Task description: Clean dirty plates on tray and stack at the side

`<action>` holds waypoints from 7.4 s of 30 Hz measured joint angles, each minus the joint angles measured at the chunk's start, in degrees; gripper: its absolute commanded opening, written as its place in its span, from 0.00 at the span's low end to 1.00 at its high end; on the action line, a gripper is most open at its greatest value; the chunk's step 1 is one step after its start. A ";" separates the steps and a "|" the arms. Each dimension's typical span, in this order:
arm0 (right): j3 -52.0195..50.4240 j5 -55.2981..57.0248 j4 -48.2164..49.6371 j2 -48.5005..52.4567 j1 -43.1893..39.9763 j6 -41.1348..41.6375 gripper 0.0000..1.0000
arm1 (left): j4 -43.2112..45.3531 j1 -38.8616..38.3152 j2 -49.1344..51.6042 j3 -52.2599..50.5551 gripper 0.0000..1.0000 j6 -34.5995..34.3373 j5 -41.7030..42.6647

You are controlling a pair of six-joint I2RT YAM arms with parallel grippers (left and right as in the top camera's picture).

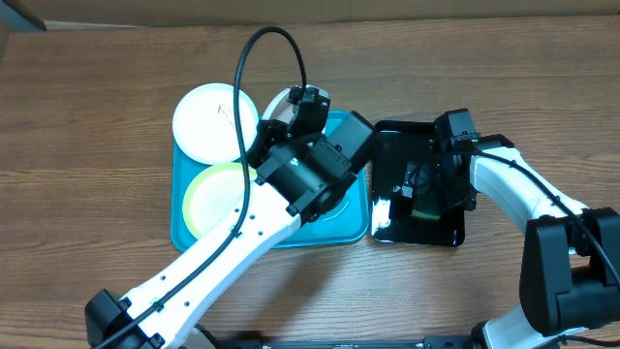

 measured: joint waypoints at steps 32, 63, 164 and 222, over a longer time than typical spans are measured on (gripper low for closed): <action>0.00 0.00 0.02 0.00 0.00 0.02 1.00 | 5.29 13.62 0.00 0.00 0.04 2.29 21.51; 0.00 0.00 0.04 0.00 0.00 -0.02 1.00 | 15.78 82.93 0.28 -13.57 0.04 -3.58 53.09; -0.04 -0.11 2.99 0.04 0.00 0.00 1.00 | 34.16 39.87 -2.95 -42.03 0.33 3.80 76.46; -3.32 0.85 8.94 -0.17 0.09 2.21 1.00 | 45.09 34.05 -2.95 -48.37 0.25 -8.74 61.22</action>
